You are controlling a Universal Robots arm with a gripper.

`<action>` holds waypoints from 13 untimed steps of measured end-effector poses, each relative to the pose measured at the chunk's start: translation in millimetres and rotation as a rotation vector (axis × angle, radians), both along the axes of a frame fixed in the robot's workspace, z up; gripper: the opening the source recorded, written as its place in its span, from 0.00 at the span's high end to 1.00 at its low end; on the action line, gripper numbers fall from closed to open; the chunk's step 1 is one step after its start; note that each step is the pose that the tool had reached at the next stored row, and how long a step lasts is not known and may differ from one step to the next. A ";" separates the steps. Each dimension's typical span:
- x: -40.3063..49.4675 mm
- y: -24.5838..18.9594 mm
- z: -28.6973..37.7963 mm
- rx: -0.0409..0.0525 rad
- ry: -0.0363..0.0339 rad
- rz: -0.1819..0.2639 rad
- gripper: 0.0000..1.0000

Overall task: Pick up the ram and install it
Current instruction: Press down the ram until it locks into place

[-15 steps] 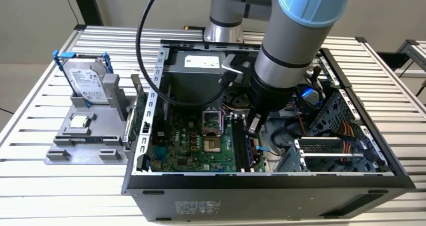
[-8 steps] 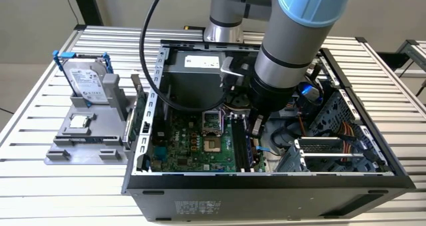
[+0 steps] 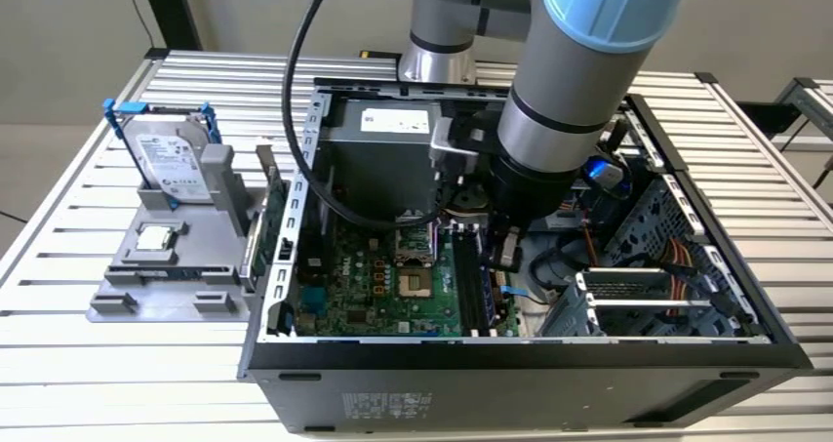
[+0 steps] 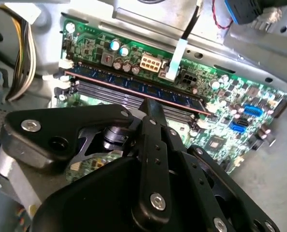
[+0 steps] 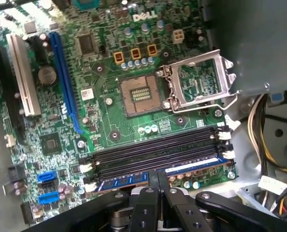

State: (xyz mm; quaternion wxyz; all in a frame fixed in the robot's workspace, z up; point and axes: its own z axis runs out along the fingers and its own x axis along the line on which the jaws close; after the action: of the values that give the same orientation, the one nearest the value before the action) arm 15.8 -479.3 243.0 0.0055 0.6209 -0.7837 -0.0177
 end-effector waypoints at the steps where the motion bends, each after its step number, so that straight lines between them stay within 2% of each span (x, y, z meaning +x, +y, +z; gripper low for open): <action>1: 0.0 0.0 0.0 0.0001 -0.0002 0.015 1.00; 5: 0.0 0.0 -0.1 0.0001 -0.0011 0.075 1.00; 13: 0.2 0.0 -0.7 0.0002 -0.0020 0.166 1.00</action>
State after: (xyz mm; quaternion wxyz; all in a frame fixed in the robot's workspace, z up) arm 16.0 -479.3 242.3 0.0061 0.6836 -0.7296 -0.0167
